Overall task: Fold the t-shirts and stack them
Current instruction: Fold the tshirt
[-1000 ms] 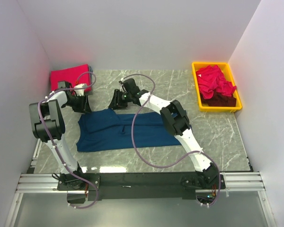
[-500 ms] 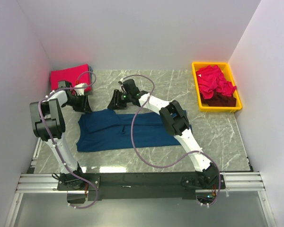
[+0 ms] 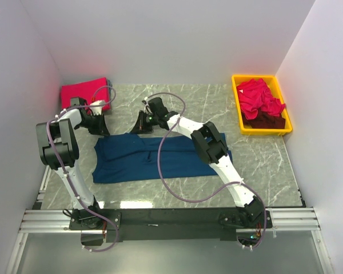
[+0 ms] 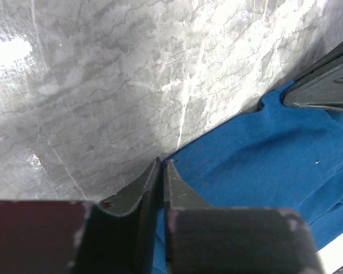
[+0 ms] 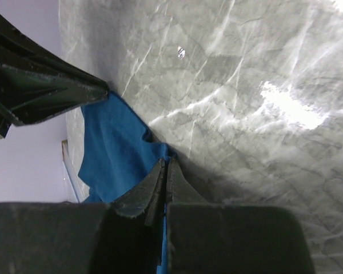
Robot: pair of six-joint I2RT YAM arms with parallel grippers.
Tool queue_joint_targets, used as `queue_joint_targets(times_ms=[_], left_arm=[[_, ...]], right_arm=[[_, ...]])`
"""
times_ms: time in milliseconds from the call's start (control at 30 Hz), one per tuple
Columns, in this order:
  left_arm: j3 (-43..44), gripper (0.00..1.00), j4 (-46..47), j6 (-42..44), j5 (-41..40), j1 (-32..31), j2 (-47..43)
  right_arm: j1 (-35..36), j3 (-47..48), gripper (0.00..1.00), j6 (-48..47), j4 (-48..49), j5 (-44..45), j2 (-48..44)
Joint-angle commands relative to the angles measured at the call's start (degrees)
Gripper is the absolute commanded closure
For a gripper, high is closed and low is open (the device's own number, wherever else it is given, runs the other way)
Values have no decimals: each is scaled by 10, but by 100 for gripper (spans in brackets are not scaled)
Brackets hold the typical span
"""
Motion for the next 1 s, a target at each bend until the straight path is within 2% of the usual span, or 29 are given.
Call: queue_joint_targets(times_ms=[0, 33, 100, 267, 533, 967], left_arm=[[17, 91, -1, -4, 28, 0, -27], [15, 96, 3, -6, 38, 1, -42], [13, 99, 0, -4, 48, 1, -57], [-9, 99, -23, 22, 61, 0, -128], [-116, 99, -54, 107, 69, 1, -226], [-222, 99, -99, 184, 59, 1, -332]], right_arm=[[-8, -3, 100, -21, 8, -27, -37], [-7, -10, 100, -27, 8, -29, -46], [-9, -20, 100, -46, 1, -29, -80], [-7, -75, 100, -53, -3, -40, -148], [0, -207, 100, -71, 4, -42, -231], [30, -345, 100, -74, 30, -47, -298]])
